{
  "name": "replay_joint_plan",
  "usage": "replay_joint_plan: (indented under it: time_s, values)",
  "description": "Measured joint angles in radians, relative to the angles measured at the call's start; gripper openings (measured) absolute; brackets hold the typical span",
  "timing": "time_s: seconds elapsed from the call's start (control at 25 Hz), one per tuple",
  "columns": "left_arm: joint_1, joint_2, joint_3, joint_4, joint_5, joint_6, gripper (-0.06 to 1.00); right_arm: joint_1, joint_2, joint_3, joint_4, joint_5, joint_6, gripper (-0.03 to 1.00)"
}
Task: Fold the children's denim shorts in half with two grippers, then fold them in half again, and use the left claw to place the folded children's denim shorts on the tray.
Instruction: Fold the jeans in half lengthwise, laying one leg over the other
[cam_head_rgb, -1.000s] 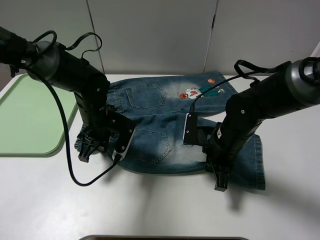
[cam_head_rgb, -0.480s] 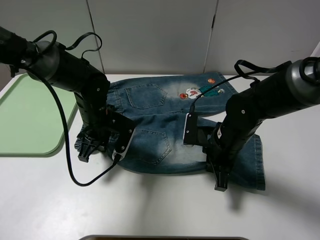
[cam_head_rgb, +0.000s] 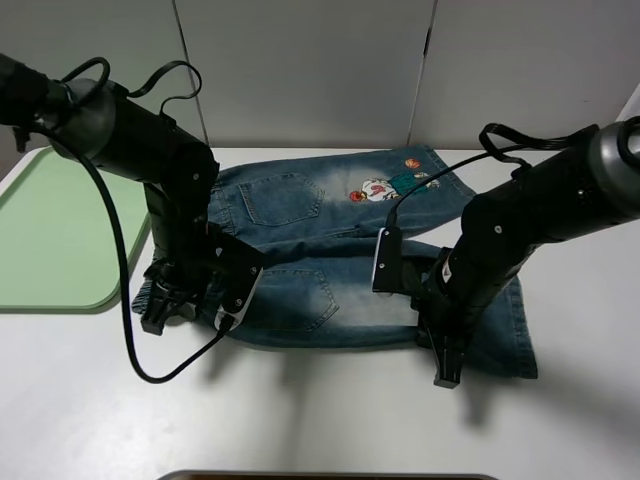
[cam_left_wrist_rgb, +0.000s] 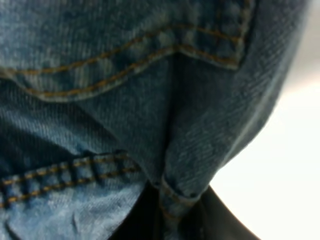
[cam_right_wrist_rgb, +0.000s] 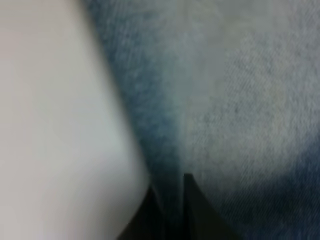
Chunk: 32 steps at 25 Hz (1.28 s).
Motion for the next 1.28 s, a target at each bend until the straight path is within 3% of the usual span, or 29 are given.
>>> replay_joint_plan:
  time_s: [0.12,0.68,1.12,1.28]
  values:
    - [0.0,-0.027,0.001,-0.034,0.073,0.0,0.06,0.0,-0.022,0.012,-0.001,0.024,0.007,-0.02]
    - [0.0,-0.23,0.004,-0.165,0.223,-0.001,0.06,0.0,-0.288,0.019,-0.046,0.215,0.068,-0.02]
    - [-0.009,-0.385,0.004,-0.204,0.407,-0.05,0.06,0.007,-0.461,0.019,-0.062,0.351,0.143,-0.02]
    - [-0.01,-0.442,0.004,-0.212,0.424,-0.07,0.06,0.011,-0.518,0.008,-0.102,0.375,0.145,-0.02]
